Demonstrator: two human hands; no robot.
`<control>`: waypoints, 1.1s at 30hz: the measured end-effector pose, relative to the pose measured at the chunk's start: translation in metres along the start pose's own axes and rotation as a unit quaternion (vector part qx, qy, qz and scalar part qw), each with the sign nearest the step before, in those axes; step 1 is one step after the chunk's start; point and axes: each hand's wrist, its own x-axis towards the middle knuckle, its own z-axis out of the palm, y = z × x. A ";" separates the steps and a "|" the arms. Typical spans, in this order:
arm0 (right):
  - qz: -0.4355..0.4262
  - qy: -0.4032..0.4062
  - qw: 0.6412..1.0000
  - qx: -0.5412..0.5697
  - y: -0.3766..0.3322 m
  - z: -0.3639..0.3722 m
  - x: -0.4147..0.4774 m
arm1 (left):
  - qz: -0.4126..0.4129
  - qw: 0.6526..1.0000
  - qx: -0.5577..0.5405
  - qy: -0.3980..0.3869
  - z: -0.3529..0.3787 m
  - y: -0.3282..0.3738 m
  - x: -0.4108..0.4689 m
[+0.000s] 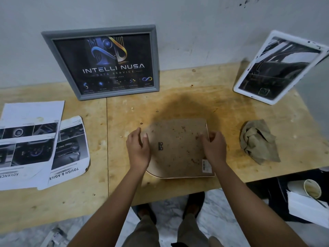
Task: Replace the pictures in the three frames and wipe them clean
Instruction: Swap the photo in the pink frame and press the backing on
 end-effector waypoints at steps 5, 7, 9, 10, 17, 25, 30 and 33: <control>0.037 0.034 0.998 -0.027 0.010 0.000 -0.011 | -0.050 0.998 -0.043 -0.017 -0.002 -0.001 0.002; 0.035 0.041 0.998 -0.015 0.009 0.000 -0.011 | -0.052 0.997 -0.046 -0.025 -0.003 -0.003 0.004; 0.040 0.024 0.999 0.010 0.012 0.001 -0.008 | -0.048 0.997 -0.057 -0.029 -0.004 -0.005 0.004; 0.041 0.009 0.999 0.026 0.012 0.000 -0.007 | -0.039 0.997 -0.064 -0.030 -0.004 -0.006 0.004; 0.031 -0.051 0.997 0.051 0.009 -0.006 -0.004 | 0.027 0.997 -0.047 -0.053 -0.005 -0.013 0.001; -0.236 -0.115 0.924 -0.278 -0.002 0.006 -0.007 | 0.217 0.928 0.278 -0.123 0.009 -0.010 -0.005; -0.257 -0.123 0.898 -0.335 0.015 0.019 -0.007 | 0.226 0.904 0.339 -0.133 0.011 -0.020 -0.008; -0.256 -0.103 0.900 -0.336 0.013 0.026 -0.007 | 0.235 0.904 0.334 -0.125 0.012 -0.021 -0.008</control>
